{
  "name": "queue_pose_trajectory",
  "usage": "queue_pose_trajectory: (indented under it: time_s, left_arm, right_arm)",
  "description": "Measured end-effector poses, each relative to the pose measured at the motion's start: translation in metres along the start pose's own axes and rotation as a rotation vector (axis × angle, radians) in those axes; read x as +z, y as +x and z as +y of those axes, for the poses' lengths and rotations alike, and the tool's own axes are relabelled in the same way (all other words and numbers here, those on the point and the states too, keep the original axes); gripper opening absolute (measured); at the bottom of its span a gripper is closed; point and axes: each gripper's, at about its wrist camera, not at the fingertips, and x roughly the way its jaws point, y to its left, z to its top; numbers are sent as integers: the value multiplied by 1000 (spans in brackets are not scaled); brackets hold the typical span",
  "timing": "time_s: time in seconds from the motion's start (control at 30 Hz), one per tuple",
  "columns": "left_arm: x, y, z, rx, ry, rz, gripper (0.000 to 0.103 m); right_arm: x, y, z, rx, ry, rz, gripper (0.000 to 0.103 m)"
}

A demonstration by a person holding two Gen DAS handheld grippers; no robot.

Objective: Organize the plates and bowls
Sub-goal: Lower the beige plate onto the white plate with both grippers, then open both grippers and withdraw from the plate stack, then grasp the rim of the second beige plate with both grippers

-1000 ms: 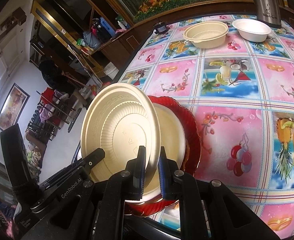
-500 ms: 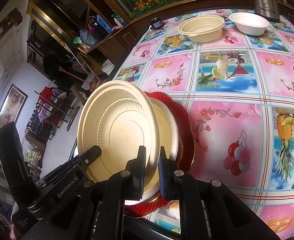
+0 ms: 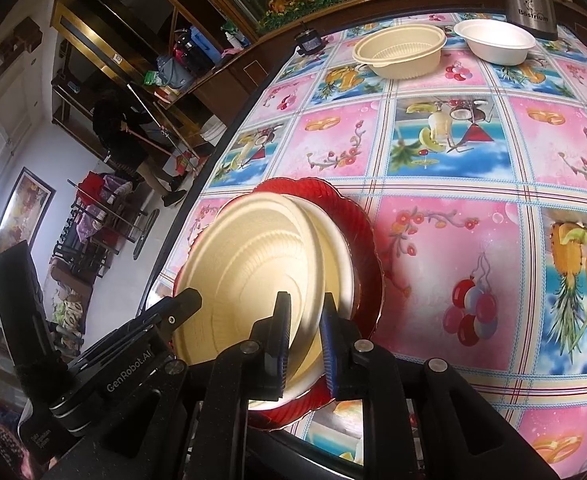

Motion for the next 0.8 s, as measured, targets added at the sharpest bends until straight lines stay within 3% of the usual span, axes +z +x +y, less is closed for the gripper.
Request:
queue_pose_trajectory:
  time_s: [0.03,0.17,0.27,0.33,0.5,0.7,0.8]
  left_arm:
    - [0,-2,1,-3,-4,-2,54]
    - [5,-14,8,-16,-19,-27,58]
    - [16,-24,13,-34,-31,-52,73]
    - [27,-29,14,-53,-30,-63,75]
    - [63,-30,-2,-58,22,-76,78]
    - [114,-14,-43,-108,94,-42,78]
    - [138,1,-65,-79,124,-38,78]
  right_arm:
    - [0,-2,1,-2,-2,-4,18]
    - [0,-7,0,9,3,-14,25]
    - [2,-14,-2,30,24,-27,48]
    - [4,-20,-4,60,41,-37,61]
    - [22,-44,-12,139,85,-84,79]
    - [61,-63,-48,120,183,-137,83]
    - [83,-62,-67,109,219,-138,84]
